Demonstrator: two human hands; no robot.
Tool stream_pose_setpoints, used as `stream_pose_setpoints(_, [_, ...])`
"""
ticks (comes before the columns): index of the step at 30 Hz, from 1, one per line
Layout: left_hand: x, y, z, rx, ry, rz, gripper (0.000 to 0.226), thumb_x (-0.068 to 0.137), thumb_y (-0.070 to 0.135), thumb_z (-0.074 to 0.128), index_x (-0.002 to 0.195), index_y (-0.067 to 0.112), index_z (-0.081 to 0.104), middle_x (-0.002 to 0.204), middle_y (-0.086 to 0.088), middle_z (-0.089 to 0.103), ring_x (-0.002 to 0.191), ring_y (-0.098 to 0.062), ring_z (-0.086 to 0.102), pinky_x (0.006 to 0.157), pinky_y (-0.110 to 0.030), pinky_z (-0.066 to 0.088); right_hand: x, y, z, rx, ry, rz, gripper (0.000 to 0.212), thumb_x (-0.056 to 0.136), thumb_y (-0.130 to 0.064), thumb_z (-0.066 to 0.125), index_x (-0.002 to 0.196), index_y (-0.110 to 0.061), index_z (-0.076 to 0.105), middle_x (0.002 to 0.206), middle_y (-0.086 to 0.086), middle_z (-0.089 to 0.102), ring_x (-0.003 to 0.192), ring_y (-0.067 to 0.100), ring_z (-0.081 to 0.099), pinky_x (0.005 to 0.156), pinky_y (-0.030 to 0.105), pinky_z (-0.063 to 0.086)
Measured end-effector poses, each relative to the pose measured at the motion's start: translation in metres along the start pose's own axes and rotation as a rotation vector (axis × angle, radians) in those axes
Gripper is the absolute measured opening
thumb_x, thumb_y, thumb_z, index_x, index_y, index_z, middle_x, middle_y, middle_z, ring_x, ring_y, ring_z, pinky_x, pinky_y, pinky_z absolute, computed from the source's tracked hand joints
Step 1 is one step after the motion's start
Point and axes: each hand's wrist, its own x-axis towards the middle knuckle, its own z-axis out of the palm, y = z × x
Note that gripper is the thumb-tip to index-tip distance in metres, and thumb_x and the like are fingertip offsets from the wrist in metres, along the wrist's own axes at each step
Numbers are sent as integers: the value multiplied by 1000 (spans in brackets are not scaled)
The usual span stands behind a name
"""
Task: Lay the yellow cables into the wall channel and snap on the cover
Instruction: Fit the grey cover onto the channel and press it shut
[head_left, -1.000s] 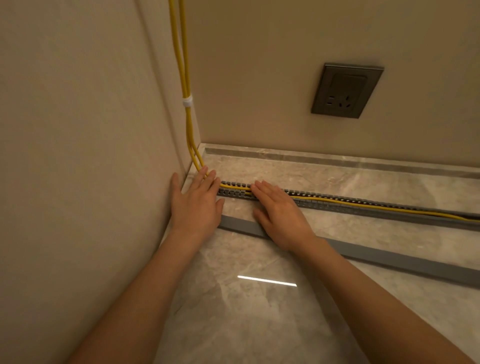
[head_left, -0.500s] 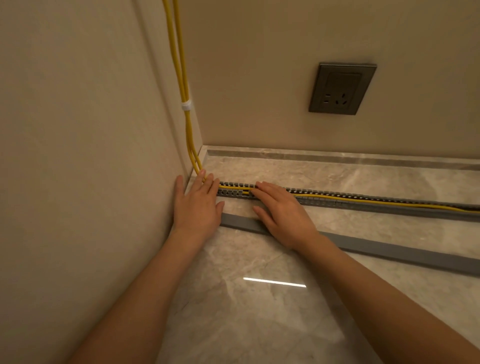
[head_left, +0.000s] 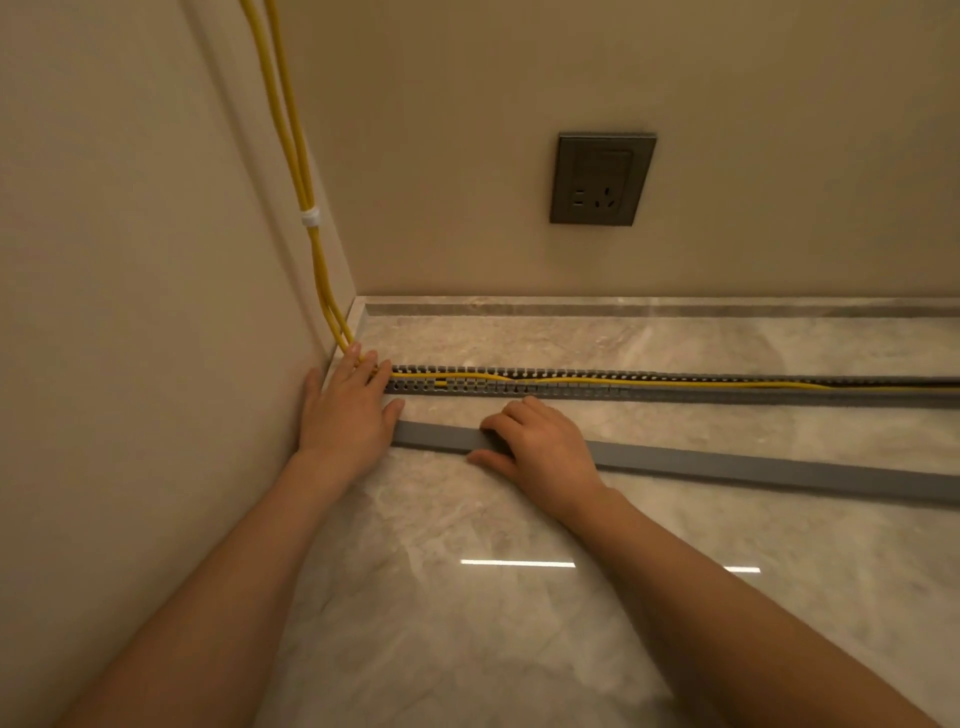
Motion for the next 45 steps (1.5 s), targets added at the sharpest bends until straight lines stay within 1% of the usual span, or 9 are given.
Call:
stream_pose_setpoints(6, [-2, -1, -4, -46, -14, -12, 49, 98, 42, 28, 142, 21, 33, 154, 5, 24, 144, -14, 6, 110, -48, 20, 3, -4, -9, -61, 3, -64, 33, 85, -34, 64, 95, -3, 65, 89, 16, 61, 83, 33, 60, 56, 41, 47])
stream_pose_setpoints(11, [8, -1, -14, -10, -81, -26, 54, 95, 53, 19, 134, 26, 44, 148, 7, 33, 143, -13, 11, 105, -47, 28, 5, -8, -21, -181, 94, -128, 25, 81, -33, 71, 74, -9, 66, 70, 8, 62, 58, 26, 61, 38, 28, 36])
stream_pose_setpoints(14, [10, 1, -15, 2, -78, -27, 57, 94, 57, 19, 130, 24, 48, 144, 6, 38, 142, -15, 13, 103, -47, 31, 2, 0, -20, -260, 13, -126, 39, 83, -49, 62, 75, -11, 65, 67, 8, 66, 55, 28, 63, 44, 27, 34])
stream_pose_setpoints(17, [7, 0, -12, -49, -64, -25, 56, 94, 55, 23, 134, 23, 45, 148, 4, 34, 143, -15, 11, 106, -45, 31, -3, 11, -15, -250, -101, -99, 51, 87, -60, 45, 93, -11, 57, 81, 10, 67, 70, 31, 64, 54, 30, 32])
stream_pose_setpoints(22, [5, -1, -11, -93, -53, -17, 53, 96, 51, 25, 136, 23, 43, 151, 3, 30, 144, -14, 9, 108, -45, 27, 2, 12, -14, -312, -91, -132, 48, 89, -57, 44, 92, -10, 56, 85, 10, 68, 76, 30, 63, 55, 31, 30])
stream_pose_setpoints(29, [10, -1, -21, 33, -135, 25, 47, 98, 43, 10, 143, 42, 25, 148, -1, 33, 143, -21, 12, 105, -47, 30, 13, 22, -25, -299, -206, -113, 51, 91, -61, 33, 96, -13, 51, 75, 10, 68, 63, 31, 62, 51, 30, 32])
stream_pose_setpoints(35, [7, -1, -20, 16, -96, 19, 46, 99, 36, 12, 144, 38, 21, 148, -3, 35, 142, -22, 13, 104, -46, 29, 29, 31, -40, -278, -223, -110, 50, 91, -61, 34, 92, -15, 54, 73, 10, 65, 56, 26, 49, 53, 30, 29])
stream_pose_setpoints(42, [1, -2, -17, -283, -6, -27, 50, 99, 37, 15, 139, 21, 40, 149, -1, 36, 143, -18, 16, 109, -43, 24, 46, 38, -41, -354, -226, -174, 53, 88, -64, 33, 95, -16, 54, 67, 7, 63, 51, 24, 44, 47, 29, 25])
stream_pose_setpoints(45, [3, -2, -15, -529, 28, -78, 54, 99, 39, 20, 143, 11, 34, 152, -5, 30, 143, -17, 16, 115, -37, 17, 51, 53, -43, -342, -260, -157, 52, 90, -63, 30, 100, -17, 51, 72, 8, 64, 53, 26, 47, 49, 29, 26])
